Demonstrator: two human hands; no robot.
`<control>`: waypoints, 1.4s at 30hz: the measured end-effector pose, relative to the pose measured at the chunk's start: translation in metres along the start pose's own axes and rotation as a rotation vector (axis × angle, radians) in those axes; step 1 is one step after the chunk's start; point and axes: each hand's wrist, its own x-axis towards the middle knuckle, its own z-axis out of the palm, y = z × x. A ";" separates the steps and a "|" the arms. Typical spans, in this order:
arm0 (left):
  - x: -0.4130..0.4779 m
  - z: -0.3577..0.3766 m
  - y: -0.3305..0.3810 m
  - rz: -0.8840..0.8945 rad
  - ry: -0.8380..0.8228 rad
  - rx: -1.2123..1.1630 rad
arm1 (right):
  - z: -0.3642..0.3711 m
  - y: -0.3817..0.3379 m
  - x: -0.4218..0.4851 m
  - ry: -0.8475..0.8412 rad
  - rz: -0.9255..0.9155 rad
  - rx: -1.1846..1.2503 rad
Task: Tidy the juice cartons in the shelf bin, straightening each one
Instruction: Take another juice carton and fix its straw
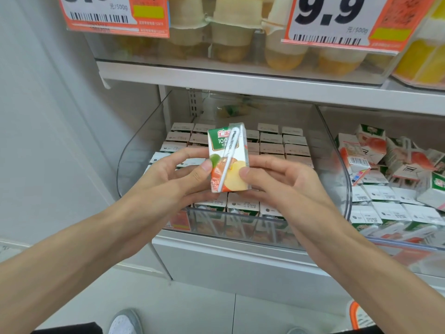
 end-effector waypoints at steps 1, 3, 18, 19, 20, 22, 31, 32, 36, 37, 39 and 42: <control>0.000 0.000 0.000 -0.006 0.002 -0.001 | 0.000 -0.001 0.000 -0.011 0.000 0.006; 0.000 -0.001 0.001 -0.019 0.014 -0.009 | 0.001 -0.002 -0.001 -0.025 -0.002 0.011; 0.002 0.001 -0.001 0.008 0.073 -0.003 | 0.006 -0.006 0.001 -0.048 0.000 0.050; 0.002 -0.001 -0.002 0.022 0.064 0.020 | 0.004 -0.006 0.001 -0.062 -0.003 0.040; 0.002 -0.002 -0.002 0.035 0.052 0.051 | 0.003 -0.005 0.001 -0.076 -0.013 0.007; 0.003 -0.005 -0.002 0.062 0.033 0.110 | 0.003 -0.003 0.000 -0.094 -0.053 -0.071; 0.006 -0.005 -0.007 0.179 0.068 0.277 | 0.000 0.004 0.005 -0.062 -0.141 -0.059; 0.006 -0.006 -0.008 0.195 0.088 0.296 | 0.000 0.005 0.005 -0.062 -0.136 -0.061; 0.008 -0.006 -0.009 0.263 0.148 0.384 | -0.001 0.007 0.008 -0.056 -0.139 -0.078; 0.008 -0.005 -0.009 0.280 0.158 0.387 | -0.001 0.008 0.009 -0.052 -0.149 -0.096; 0.008 -0.005 -0.008 0.301 0.161 0.366 | -0.001 0.010 0.010 -0.037 -0.163 -0.154; 0.008 -0.004 -0.007 0.311 0.122 0.341 | -0.003 0.010 0.009 -0.029 -0.172 -0.235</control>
